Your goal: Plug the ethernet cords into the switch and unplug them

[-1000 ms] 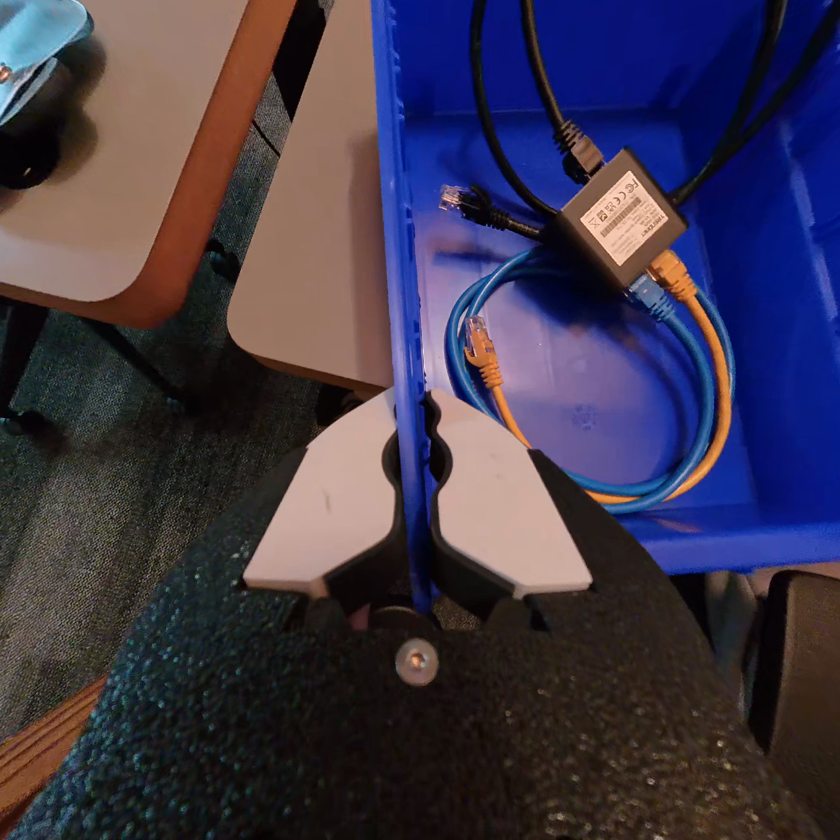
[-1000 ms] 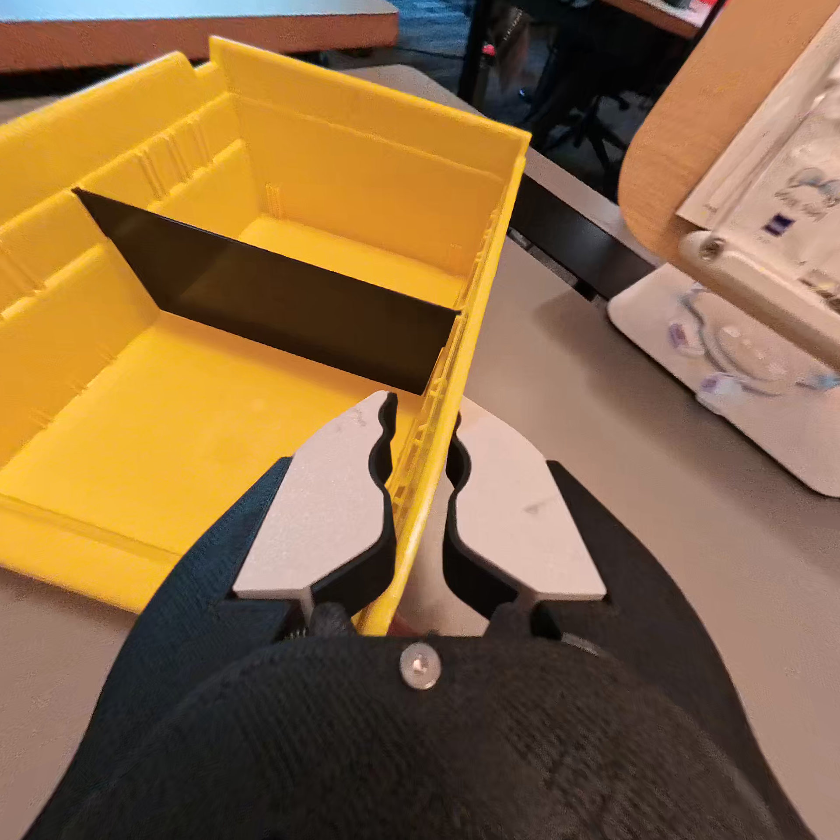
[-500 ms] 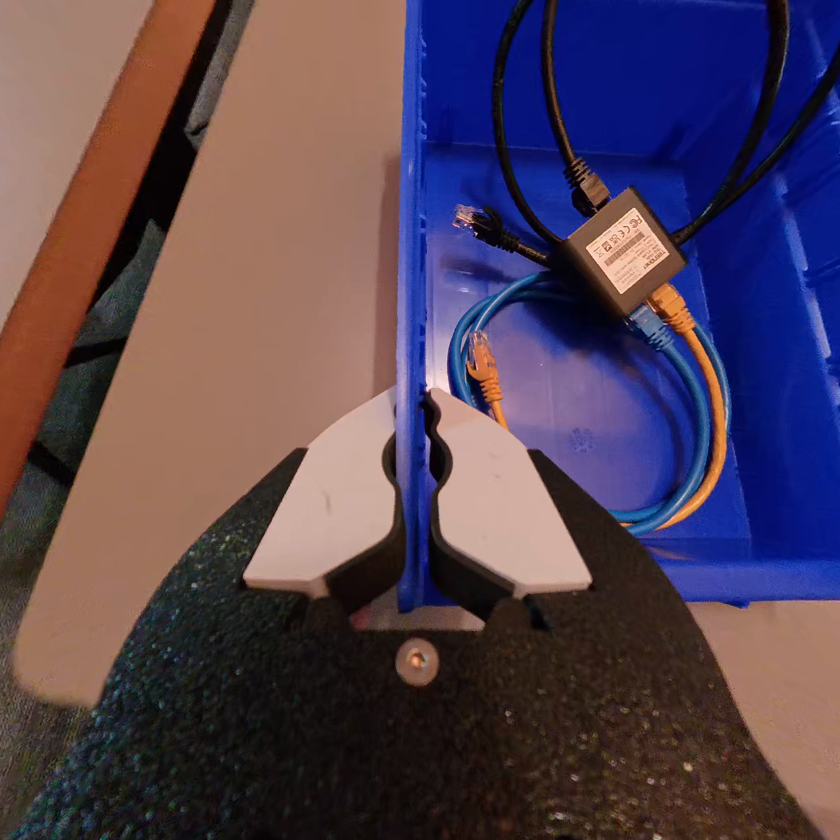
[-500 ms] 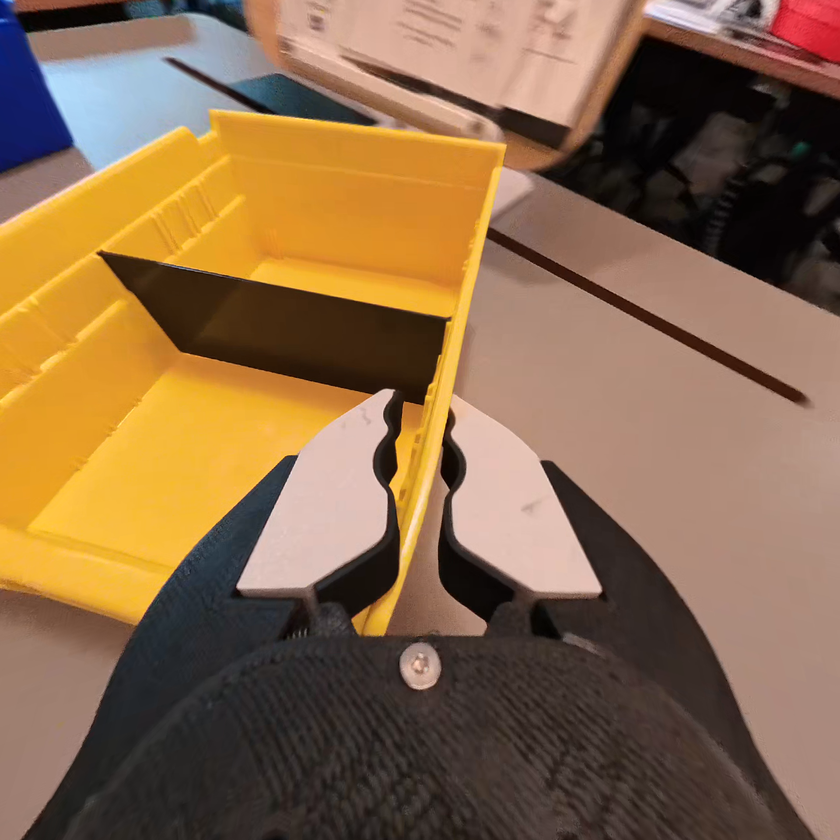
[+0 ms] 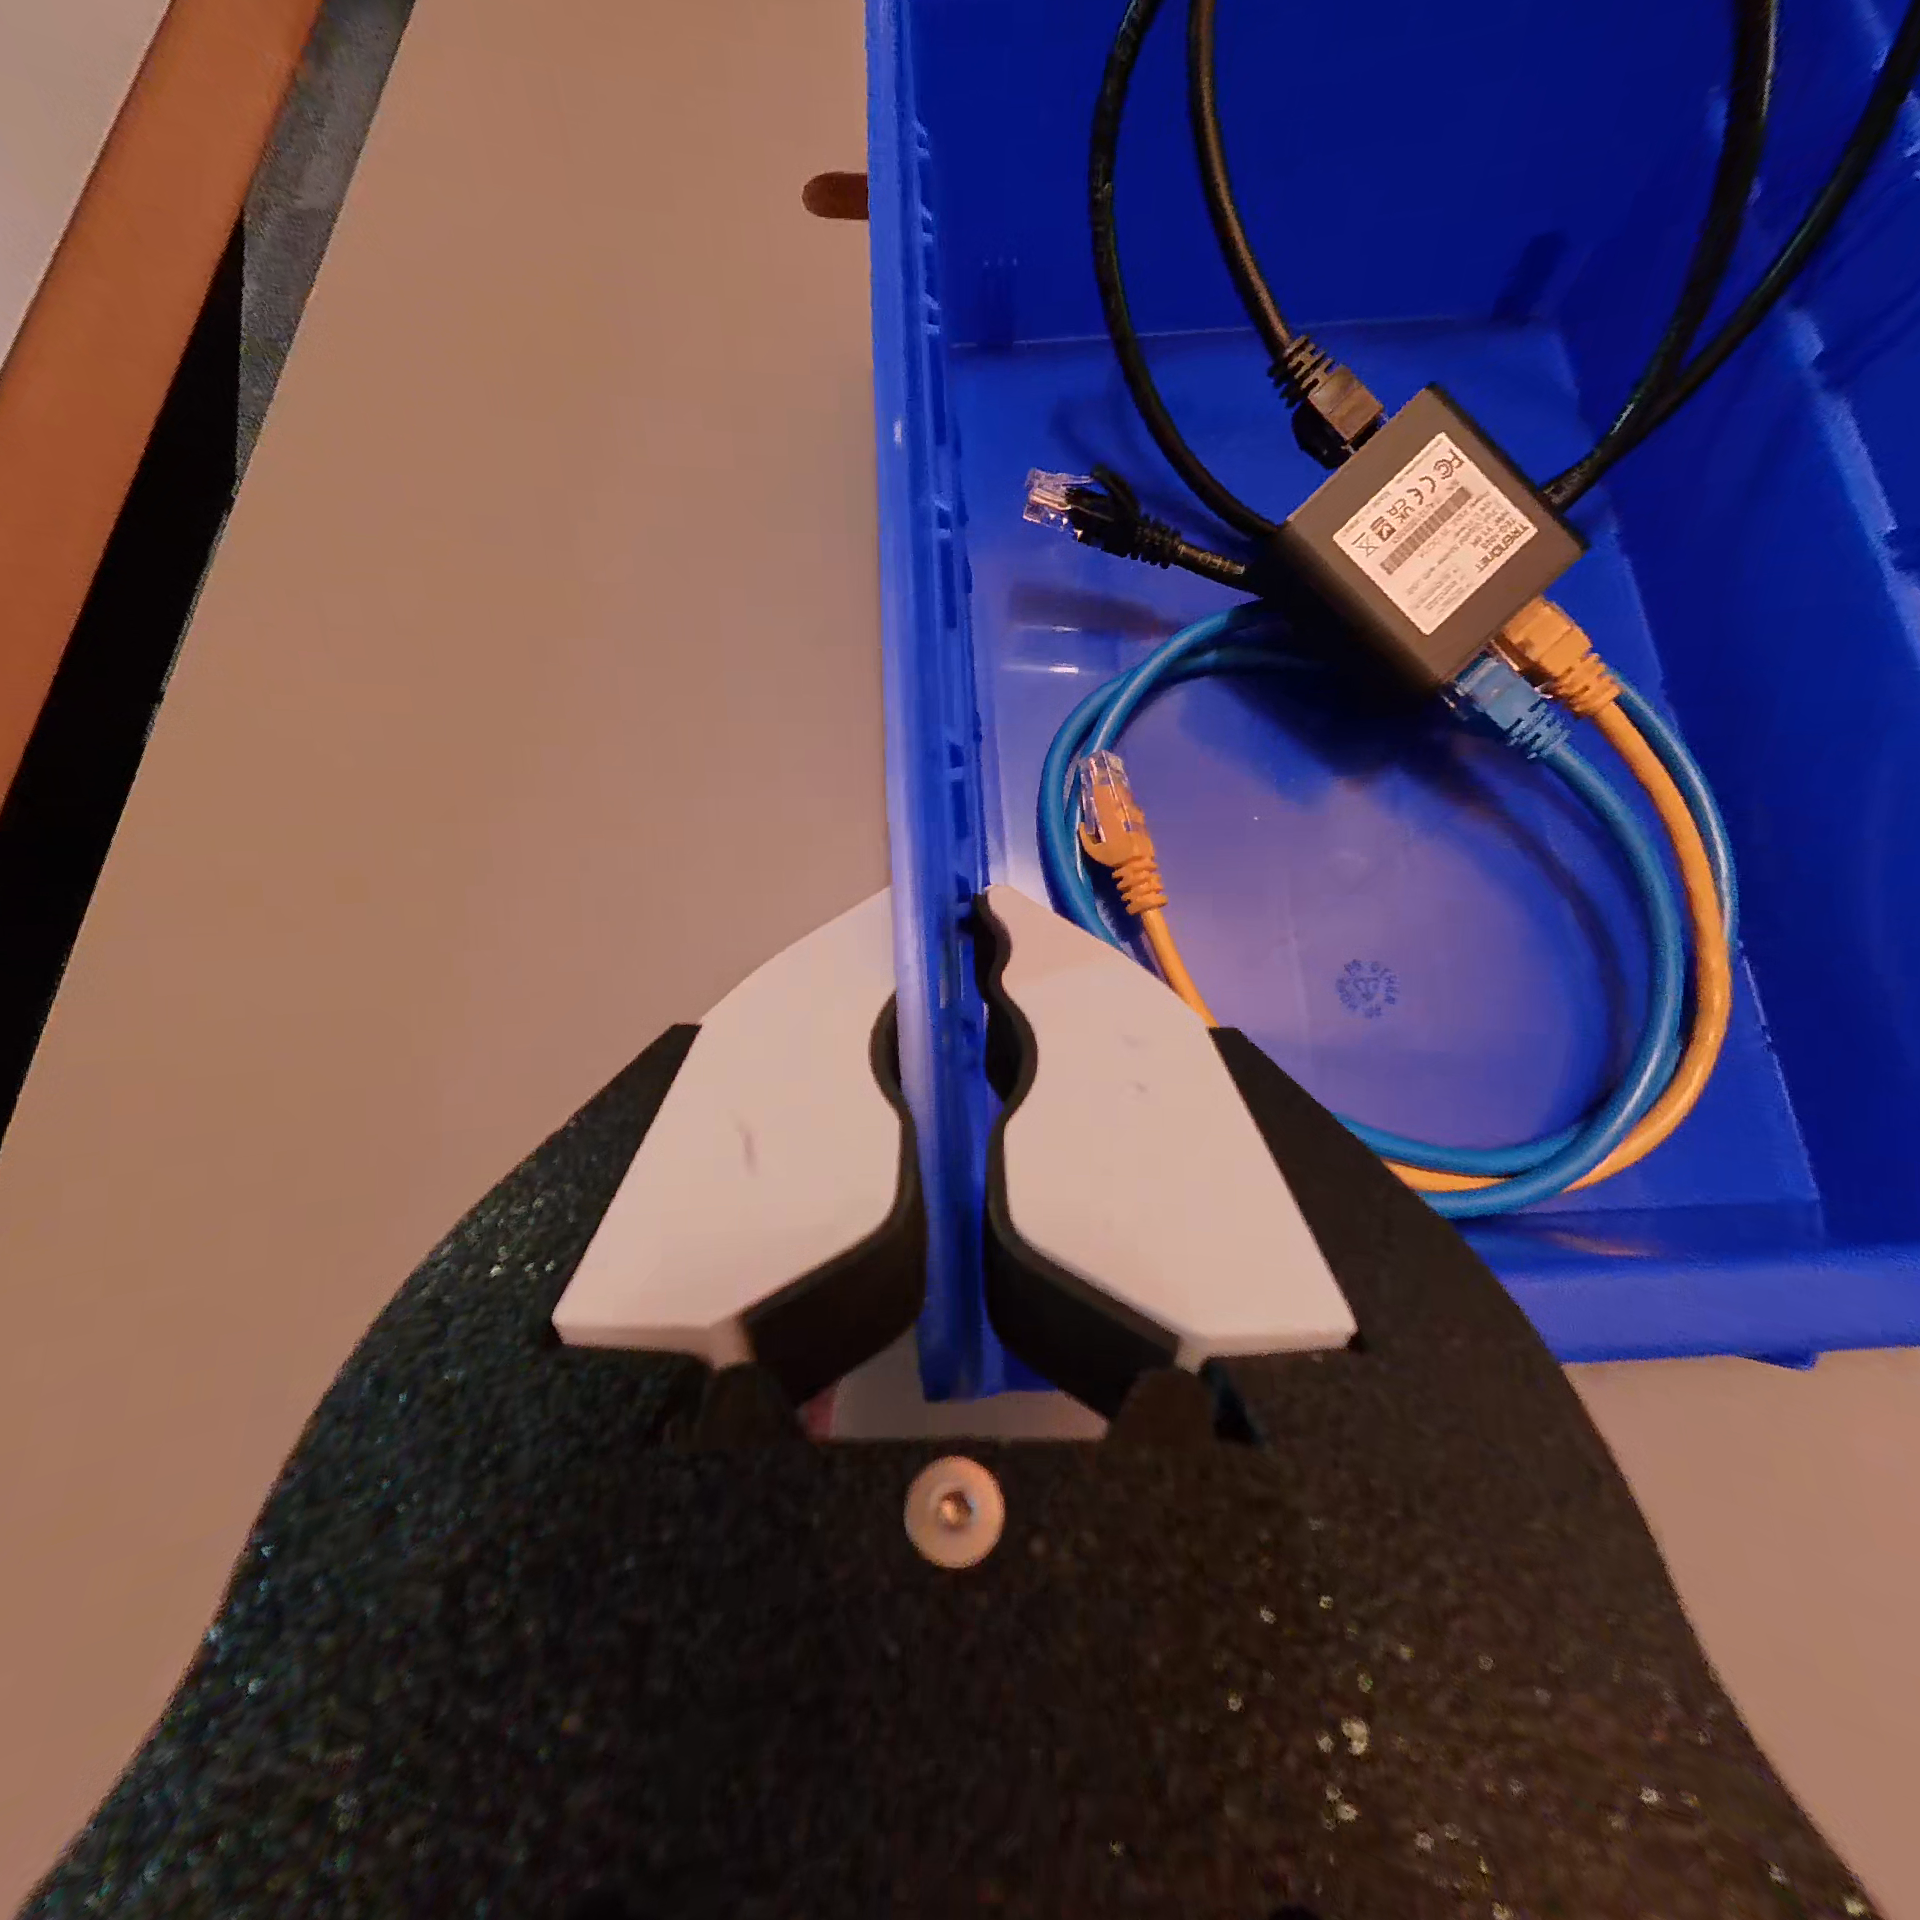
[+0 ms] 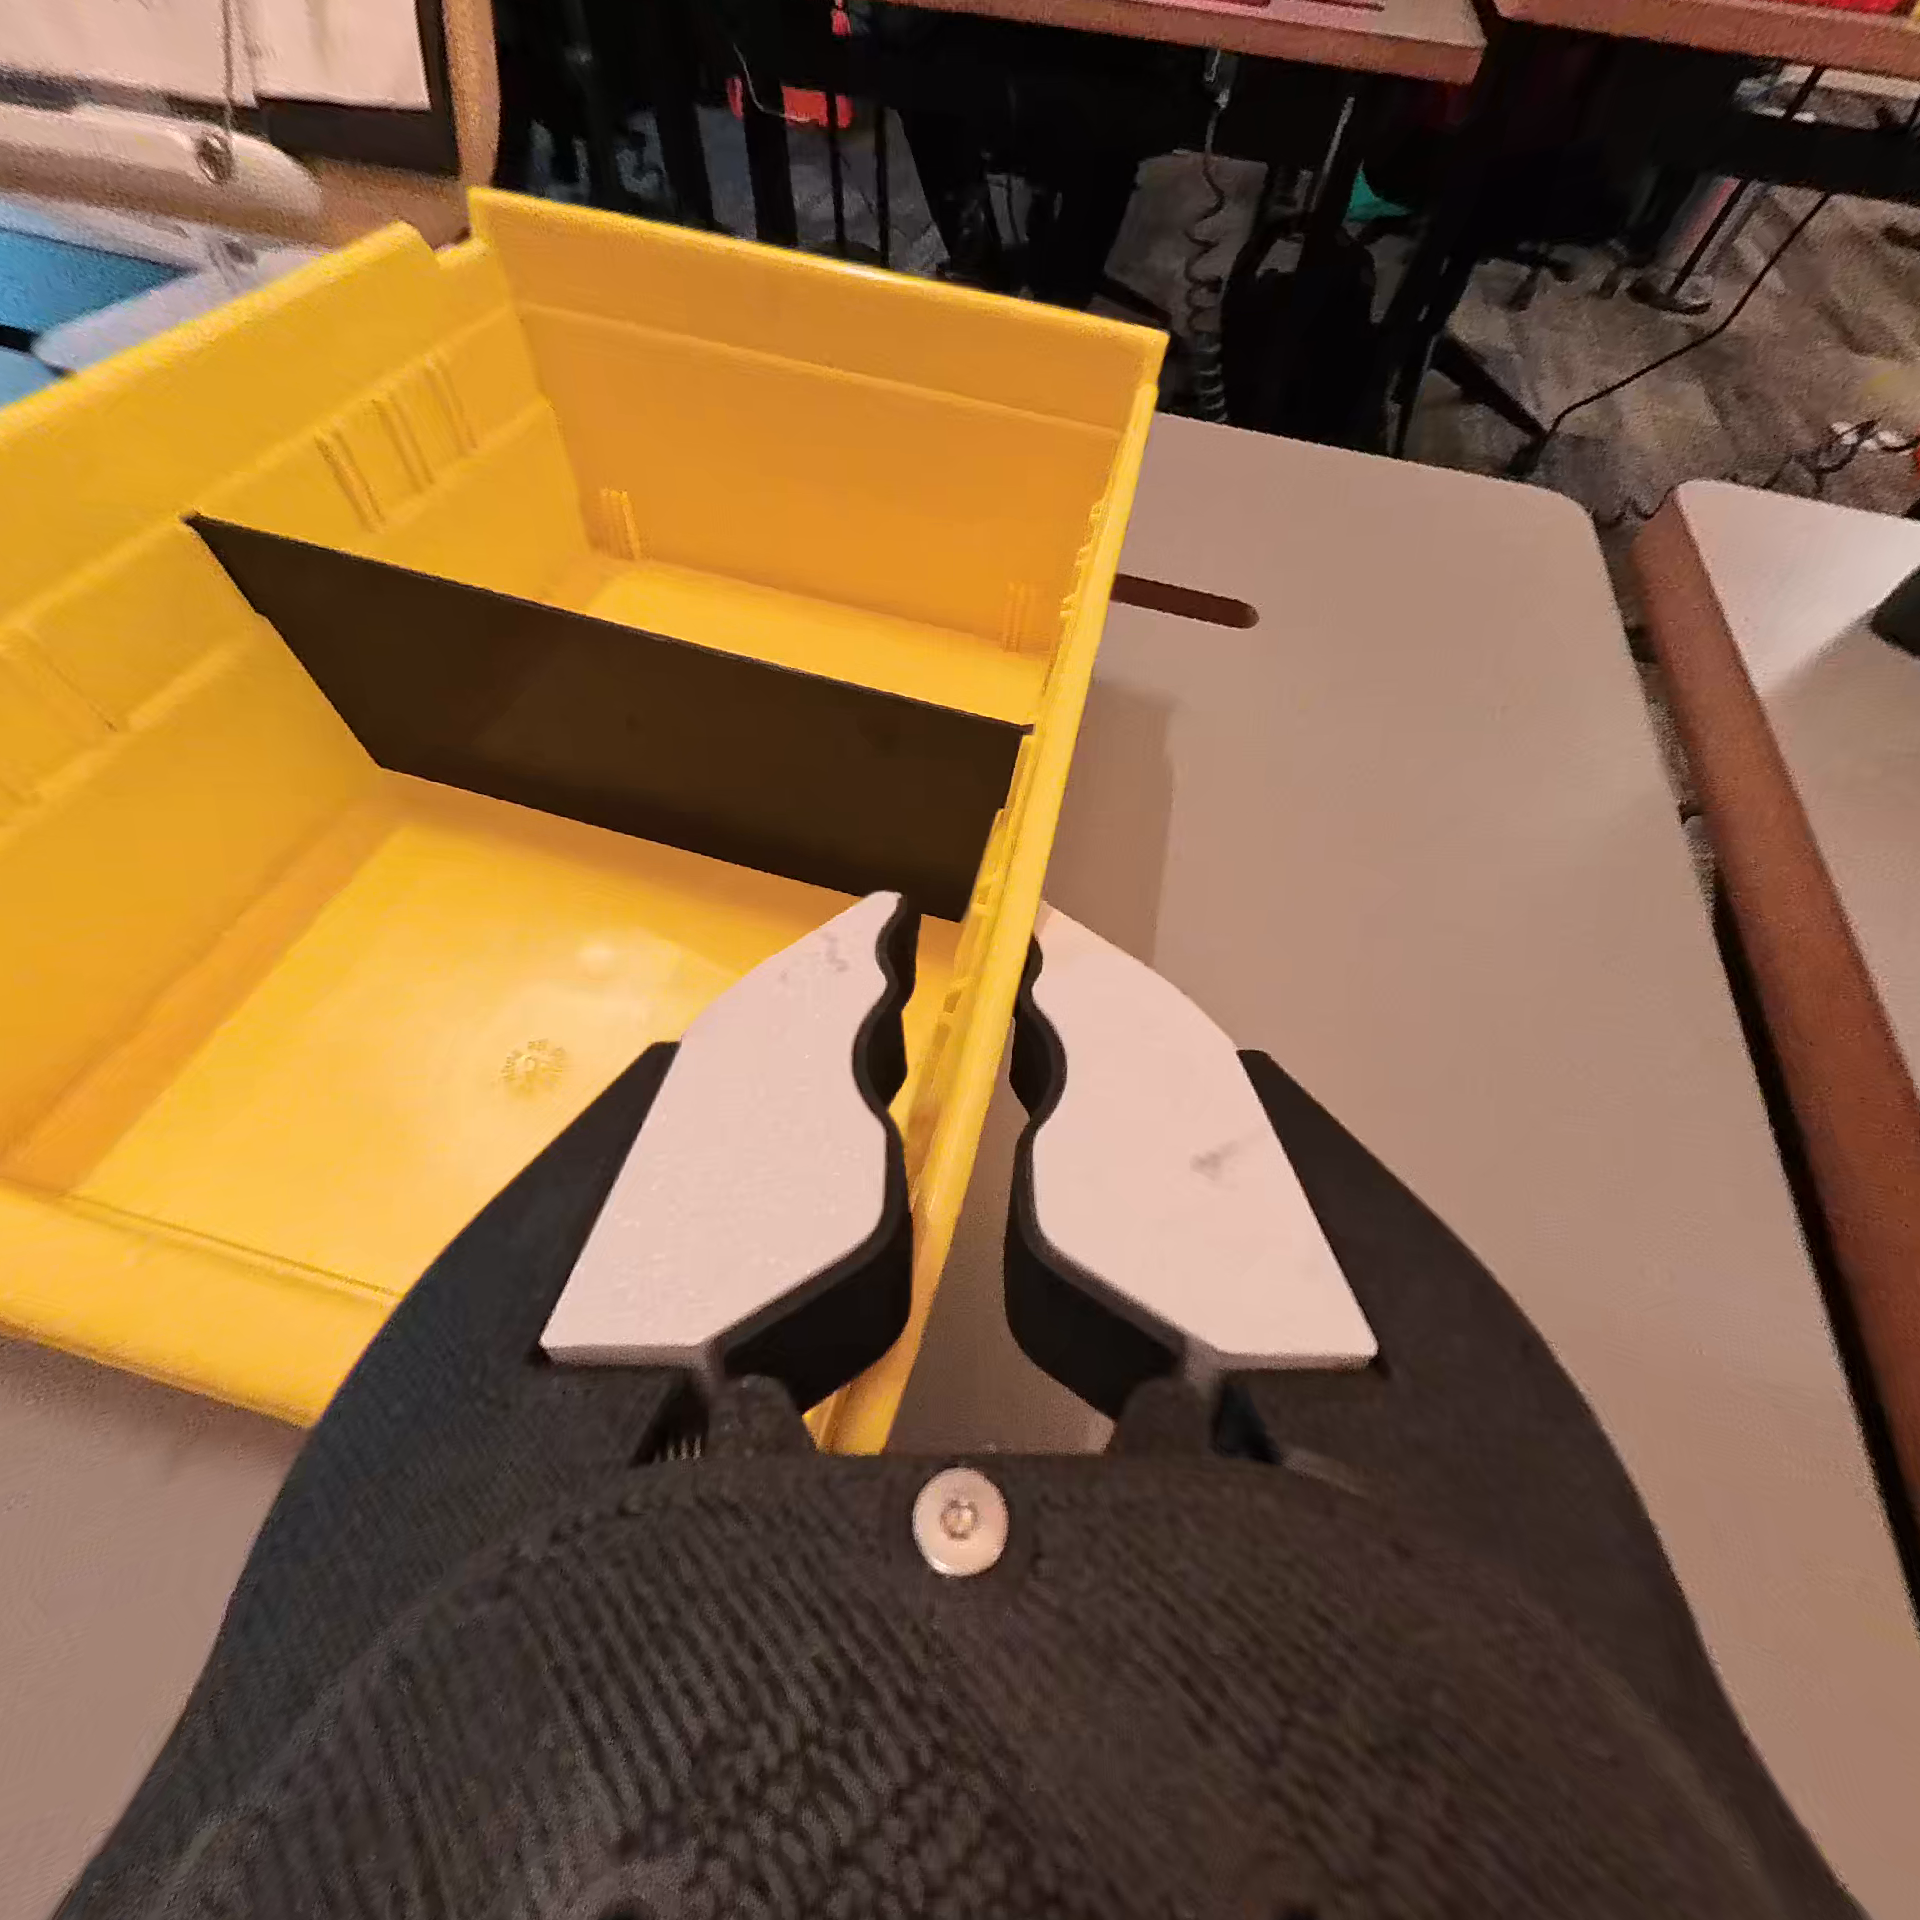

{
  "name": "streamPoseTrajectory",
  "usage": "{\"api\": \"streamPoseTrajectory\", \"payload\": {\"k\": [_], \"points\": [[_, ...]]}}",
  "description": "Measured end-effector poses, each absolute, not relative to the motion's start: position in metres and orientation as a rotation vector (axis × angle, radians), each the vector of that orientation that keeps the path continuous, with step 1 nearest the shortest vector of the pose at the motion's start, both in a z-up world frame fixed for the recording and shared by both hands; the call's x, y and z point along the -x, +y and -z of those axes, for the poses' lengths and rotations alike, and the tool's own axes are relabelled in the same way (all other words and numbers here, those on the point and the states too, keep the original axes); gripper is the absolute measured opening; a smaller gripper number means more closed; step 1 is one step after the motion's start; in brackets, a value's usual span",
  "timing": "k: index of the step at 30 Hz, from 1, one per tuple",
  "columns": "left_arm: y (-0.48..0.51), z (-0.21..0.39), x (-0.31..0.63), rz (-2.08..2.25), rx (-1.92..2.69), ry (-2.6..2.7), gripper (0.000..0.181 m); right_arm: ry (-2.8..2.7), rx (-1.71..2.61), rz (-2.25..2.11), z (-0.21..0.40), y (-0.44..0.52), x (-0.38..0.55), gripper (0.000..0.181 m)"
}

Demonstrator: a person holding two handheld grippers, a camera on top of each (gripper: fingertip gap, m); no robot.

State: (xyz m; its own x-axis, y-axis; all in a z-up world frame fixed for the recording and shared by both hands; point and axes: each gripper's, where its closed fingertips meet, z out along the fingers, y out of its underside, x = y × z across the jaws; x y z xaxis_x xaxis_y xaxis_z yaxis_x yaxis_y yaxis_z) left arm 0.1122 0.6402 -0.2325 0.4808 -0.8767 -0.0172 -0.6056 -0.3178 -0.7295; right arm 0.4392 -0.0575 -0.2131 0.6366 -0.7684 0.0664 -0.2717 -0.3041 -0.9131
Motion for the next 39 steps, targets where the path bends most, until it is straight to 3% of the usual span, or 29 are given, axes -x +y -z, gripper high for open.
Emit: {"api": "streamPoseTrajectory", "payload": {"k": [1, 7, 8, 9, 10, 13, 15, 21, 26, 31, 33, 39], "points": [[0.640, 0.232, -0.113, 0.504, 2.041, 1.224, 0.005, 0.821, 1.874, 0.643, 0.213, -0.058, -0.439, 0.015], [0.642, 0.233, -0.113, 0.434, 1.997, 1.278, 0.010, 0.806, 1.824, 0.625, 0.209, -0.055, -0.438, 0.019], [0.642, 0.231, -0.111, 0.392, 1.981, 1.305, 0.019, 0.796, 1.806, 0.628, 0.208, -0.054, -0.437, 0.021], [0.647, 0.224, -0.109, 0.322, 1.960, 1.271, 0.040, 0.788, 1.782, 0.633, 0.205, -0.053, -0.437, 0.024], [0.654, 0.210, -0.107, 0.256, 1.932, 1.199, 0.049, 0.769, 1.757, 0.629, 0.203, -0.052, -0.435, 0.028], [0.647, 0.166, -0.114, 0.217, 1.855, 1.049, 0.051, 0.716, 1.669, 0.689, 0.188, -0.058, -0.432, 0.063], [0.620, 0.160, -0.138, 0.307, 1.893, 1.127, 0.066, 0.714, 1.574, 0.768, 0.174, -0.070, -0.433, 0.074], [0.576, 0.195, -0.205, 0.518, 2.204, 1.157, 0.085, 0.789, 1.471, 0.769, 0.167, -0.088, -0.437, 0.095], [0.586, 0.249, -0.230, 0.546, 2.511, 0.940, 0.096, 0.762, 1.488, 0.818, 0.163, -0.088, -0.436, 0.097], [0.590, 0.280, -0.238, 0.503, 2.592, 0.784, 0.099, 0.766, 1.453, 0.789, 0.161, -0.088, -0.435, 0.096], [0.590, 0.278, -0.246, 0.523, 2.554, 0.795, 0.083, 0.759, 1.448, 0.809, 0.159, -0.089, -0.435, 0.095], [0.591, 0.283, -0.247, 0.499, 2.424, 0.911, 0.074, 0.736, 1.449, 0.826, 0.156, -0.087, -0.434, 0.092]]}}
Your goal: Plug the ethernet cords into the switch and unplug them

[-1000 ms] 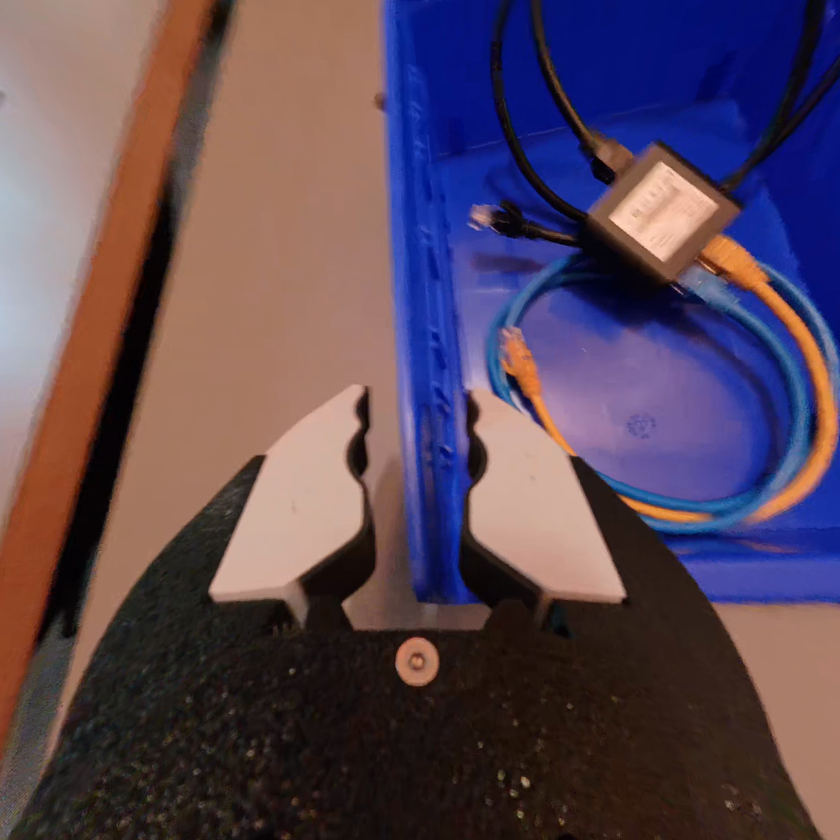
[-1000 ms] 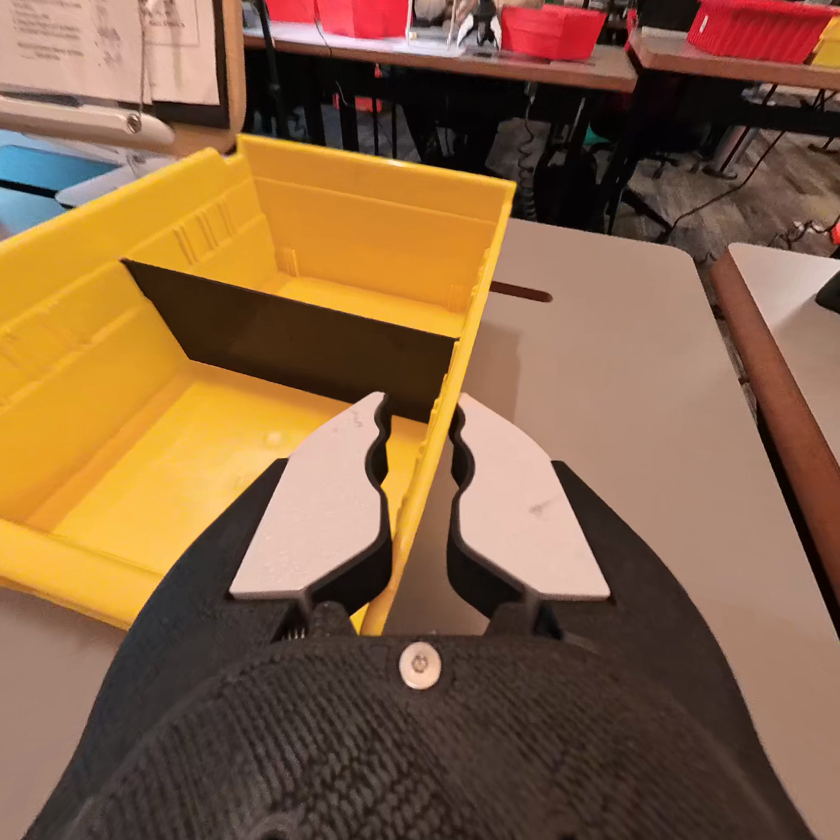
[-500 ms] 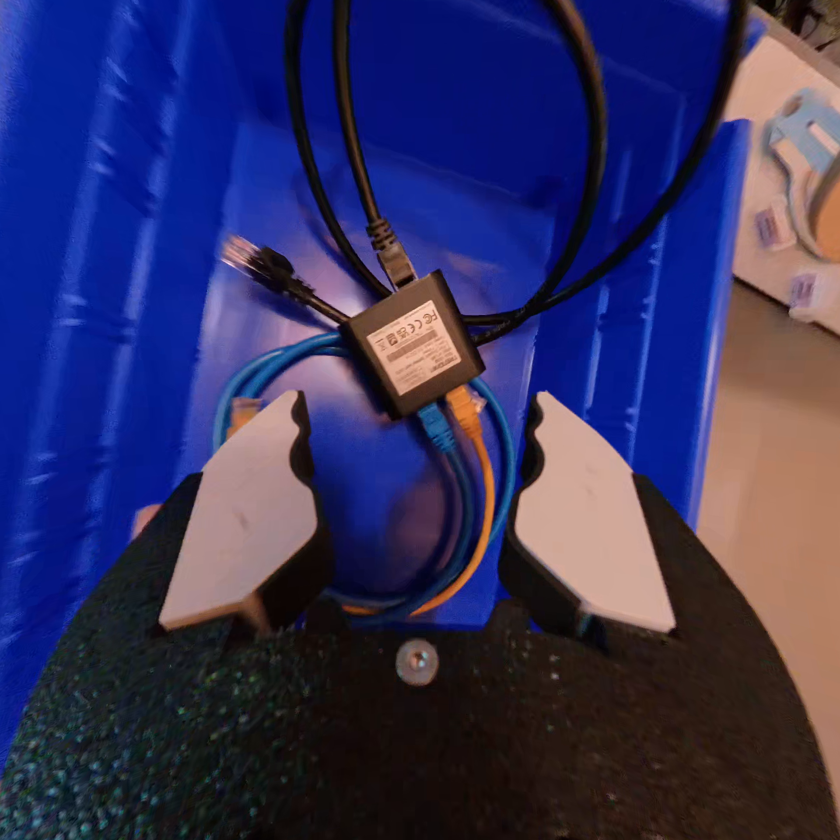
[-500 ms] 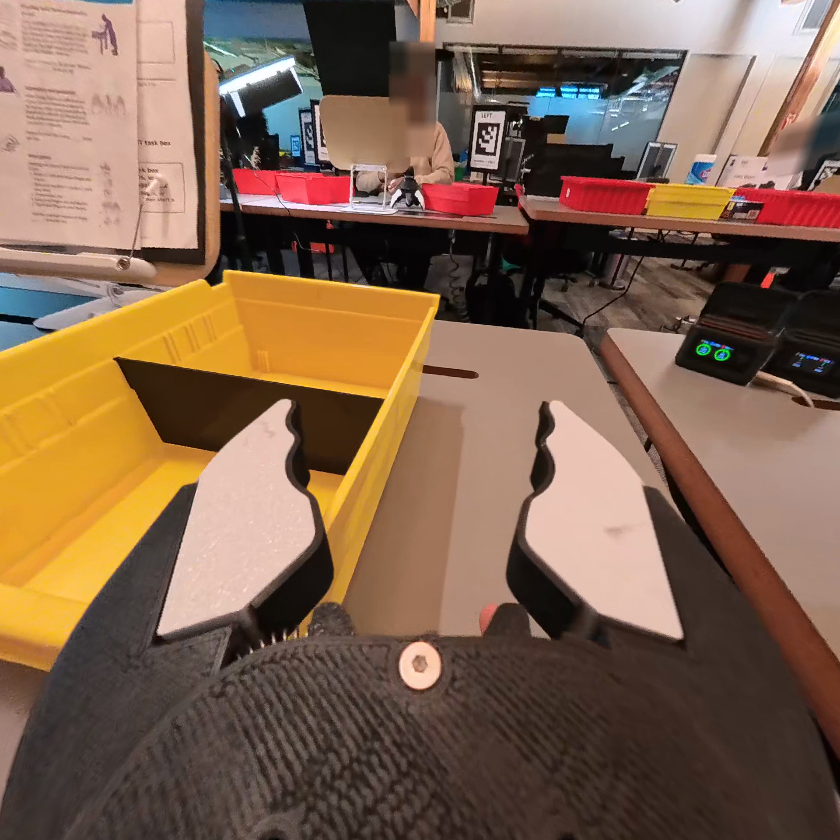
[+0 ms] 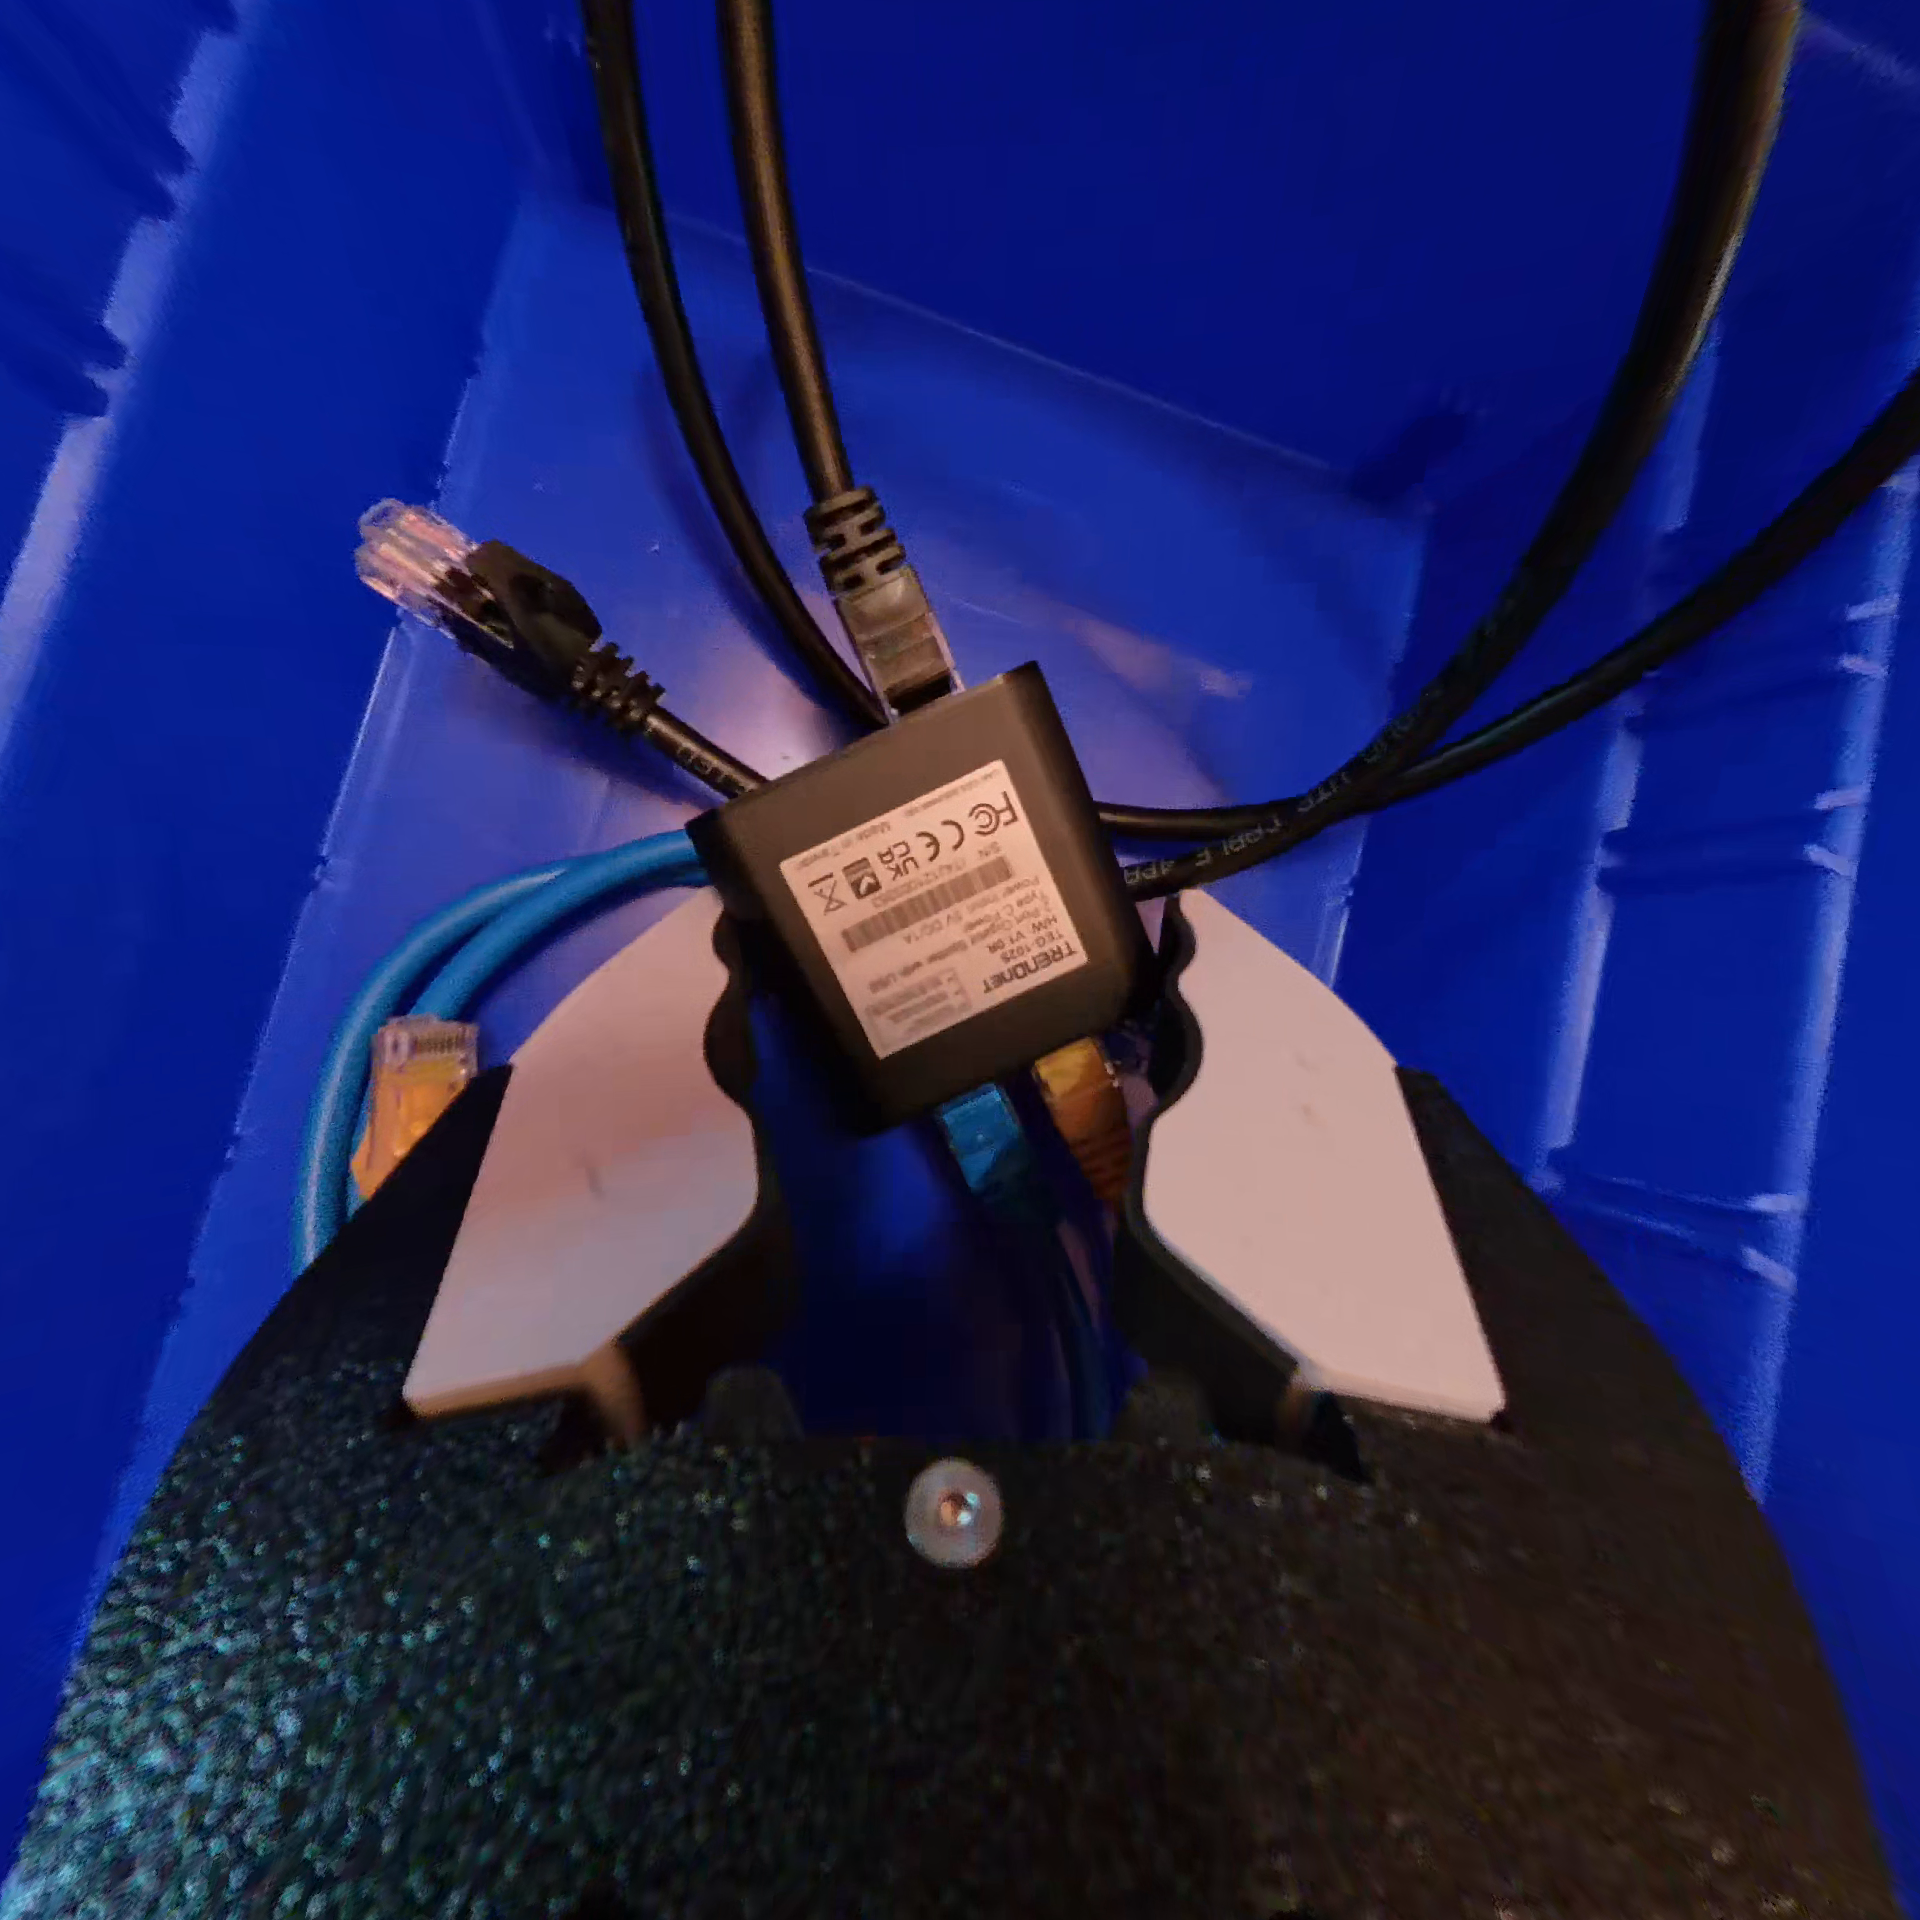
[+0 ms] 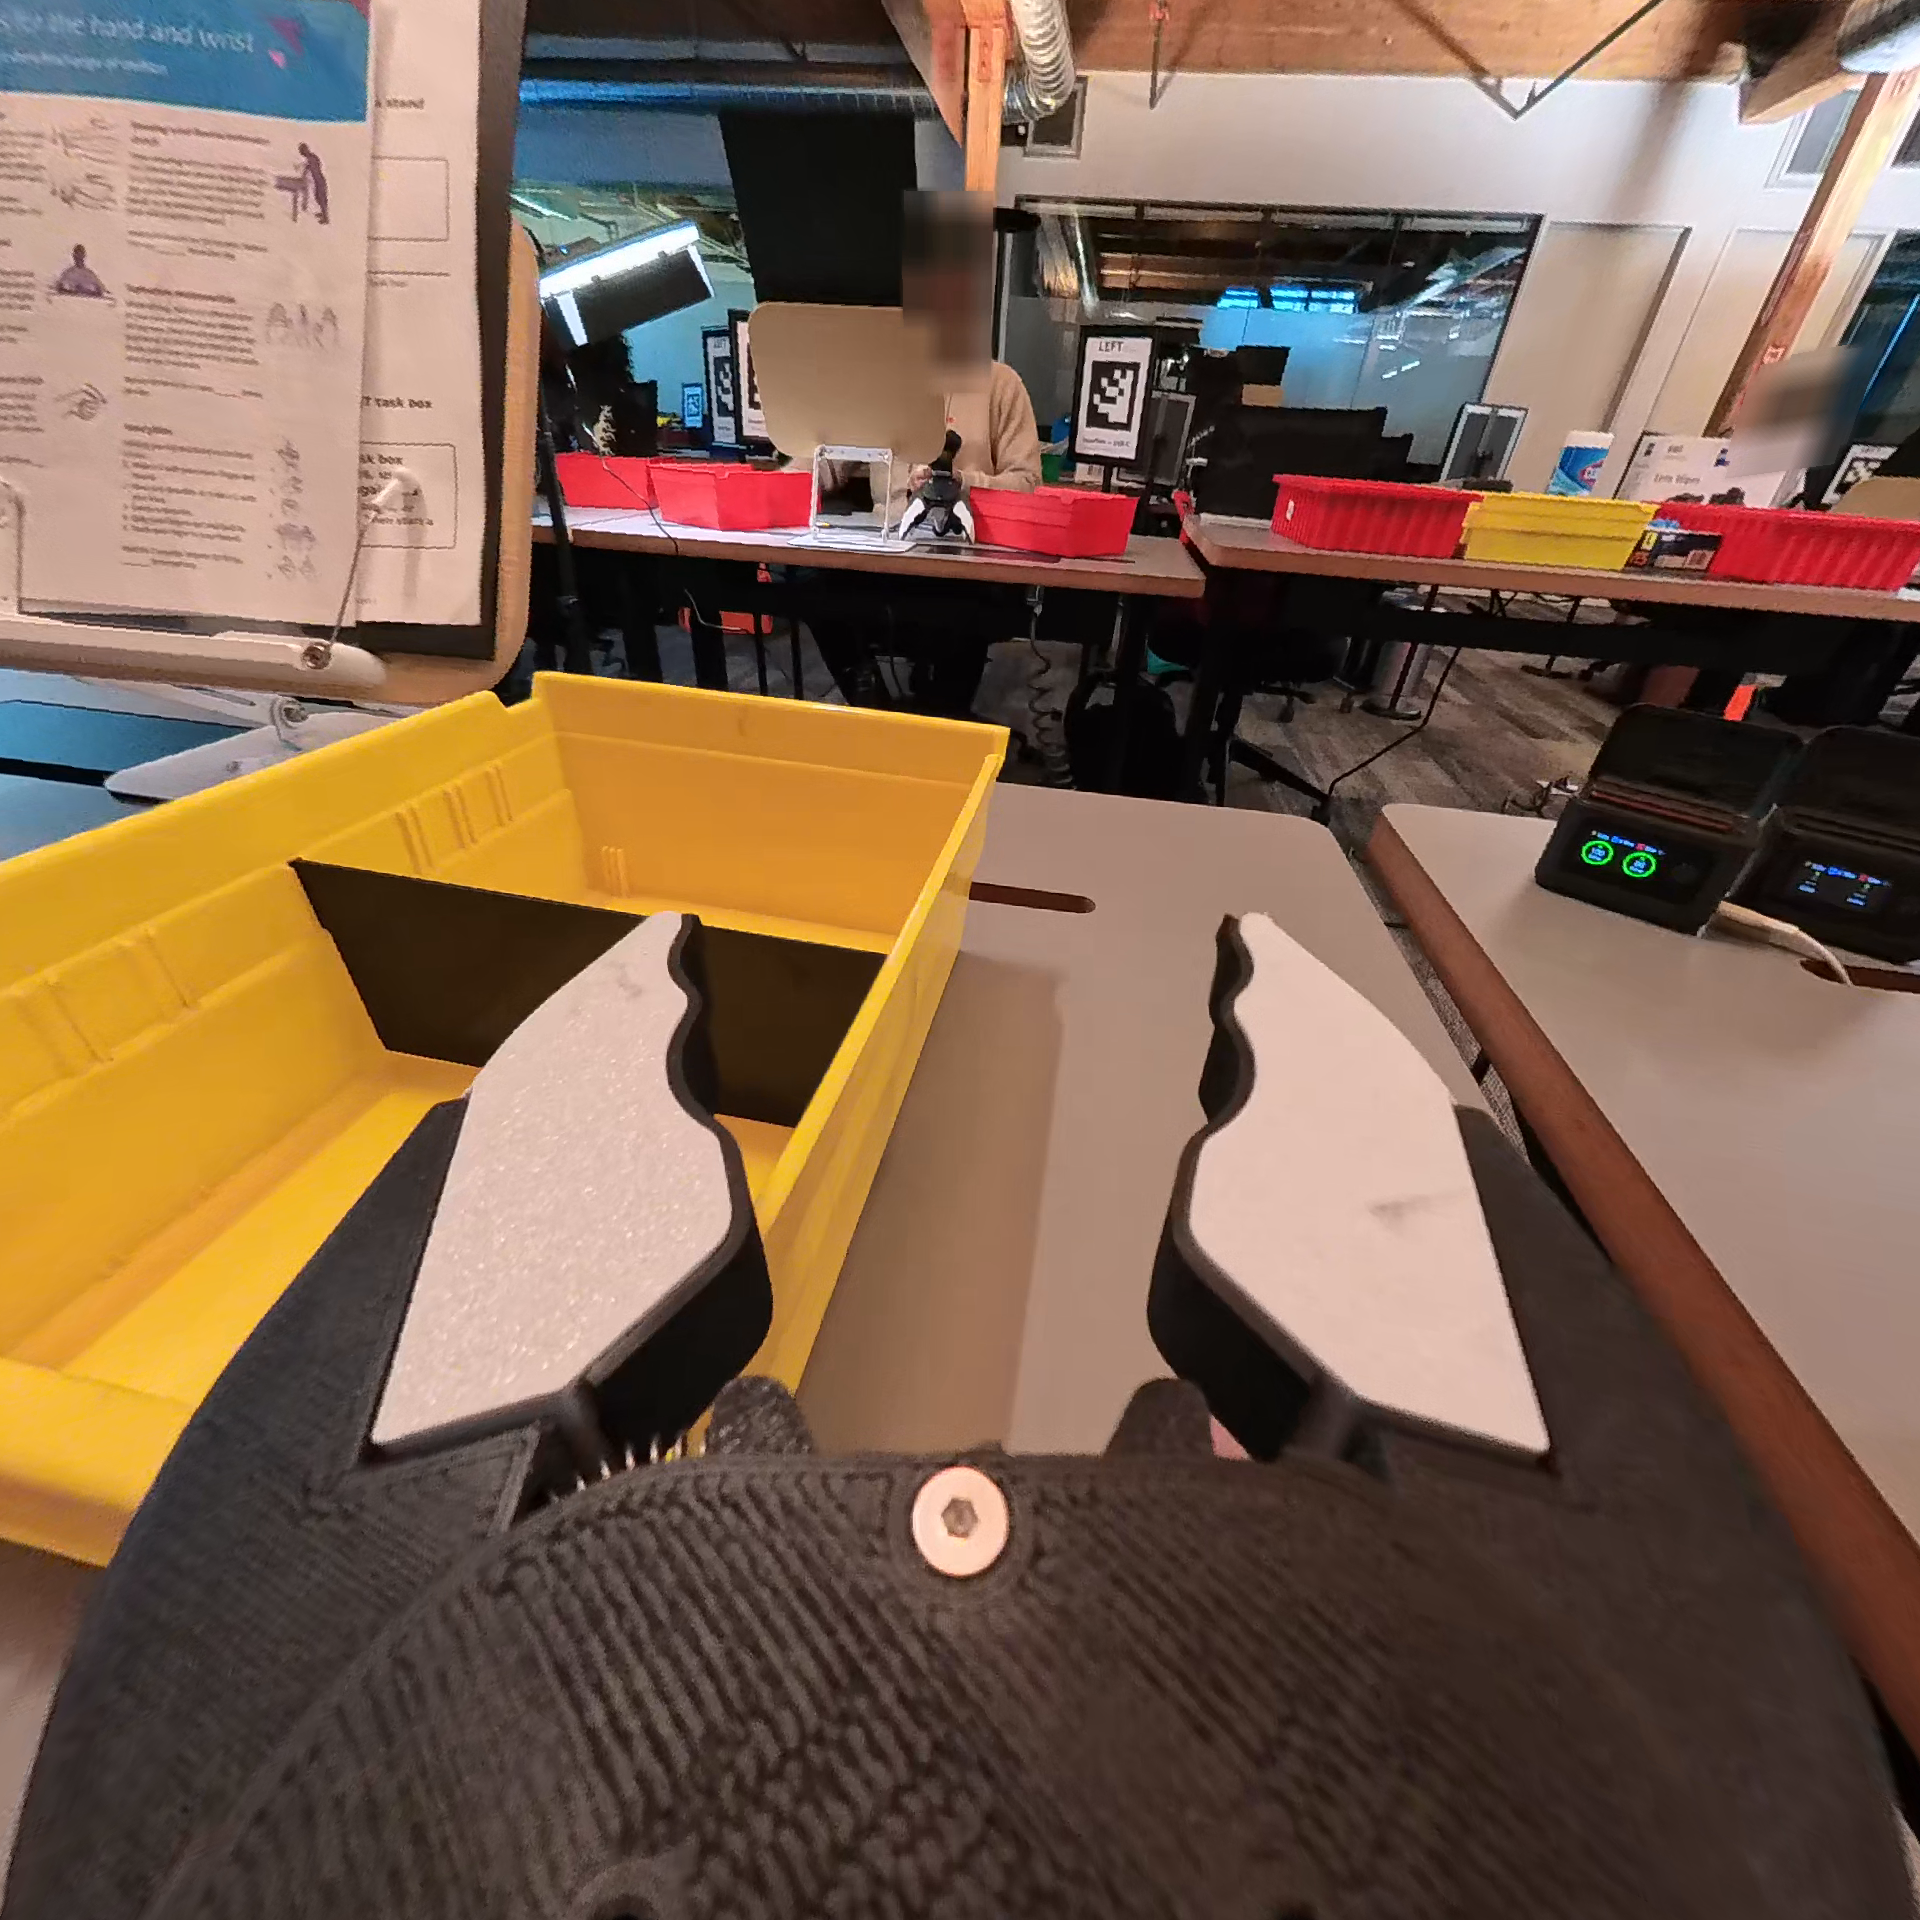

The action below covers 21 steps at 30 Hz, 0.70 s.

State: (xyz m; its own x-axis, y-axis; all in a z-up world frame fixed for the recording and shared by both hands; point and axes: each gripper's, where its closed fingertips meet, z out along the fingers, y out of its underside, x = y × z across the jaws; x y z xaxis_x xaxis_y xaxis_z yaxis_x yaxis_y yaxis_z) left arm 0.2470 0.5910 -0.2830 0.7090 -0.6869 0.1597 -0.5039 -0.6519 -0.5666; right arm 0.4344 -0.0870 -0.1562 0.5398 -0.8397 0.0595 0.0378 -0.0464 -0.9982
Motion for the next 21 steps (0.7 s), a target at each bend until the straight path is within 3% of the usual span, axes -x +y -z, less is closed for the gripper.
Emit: {"api": "streamPoseTrajectory", "payload": {"k": [9, 21], "points": [[0.584, 0.225, -0.252, 0.562, 2.144, 1.126, 0.072, 0.721, 1.444, 0.821, 0.156, -0.086, -0.434, 0.090], [0.514, 0.015, -0.213, 0.697, 1.524, 1.444, 0.070, 0.690, 1.405, 0.871, 0.152, -0.089, -0.431, 0.090]]}}
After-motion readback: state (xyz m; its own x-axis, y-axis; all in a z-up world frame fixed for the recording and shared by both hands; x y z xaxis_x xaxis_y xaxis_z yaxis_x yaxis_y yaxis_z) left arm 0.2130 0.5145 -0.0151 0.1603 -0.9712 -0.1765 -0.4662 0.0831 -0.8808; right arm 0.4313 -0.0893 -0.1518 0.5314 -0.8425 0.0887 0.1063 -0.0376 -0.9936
